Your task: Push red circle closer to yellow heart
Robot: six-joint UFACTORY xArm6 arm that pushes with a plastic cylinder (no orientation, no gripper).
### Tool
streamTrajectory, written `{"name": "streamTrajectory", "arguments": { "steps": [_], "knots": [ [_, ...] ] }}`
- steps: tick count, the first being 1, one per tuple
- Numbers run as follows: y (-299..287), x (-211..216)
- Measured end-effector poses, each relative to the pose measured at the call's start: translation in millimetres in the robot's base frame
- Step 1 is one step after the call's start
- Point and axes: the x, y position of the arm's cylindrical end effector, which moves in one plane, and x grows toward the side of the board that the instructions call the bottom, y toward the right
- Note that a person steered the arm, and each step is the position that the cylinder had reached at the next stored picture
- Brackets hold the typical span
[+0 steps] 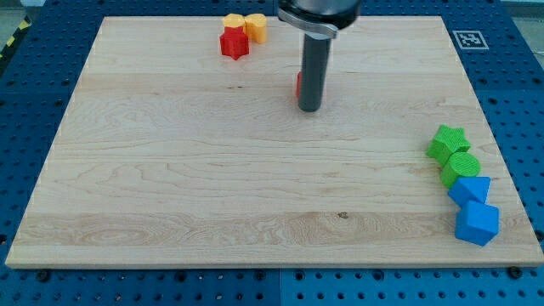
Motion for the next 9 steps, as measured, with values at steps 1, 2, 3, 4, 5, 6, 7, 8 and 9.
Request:
{"name": "streamTrajectory", "arguments": {
  "steps": [1,2,3,4,5,6,7,8,9],
  "knots": [
    [6.9,-2.7],
    [18.0,-9.8],
    [39.9,-10.6],
    [25.3,-38.7],
    [6.2,-43.9],
    [6.2,-37.5],
    [-11.6,-44.2],
    [-27.4,-80.6],
    [-34.9,-85.8]
  ]
}}
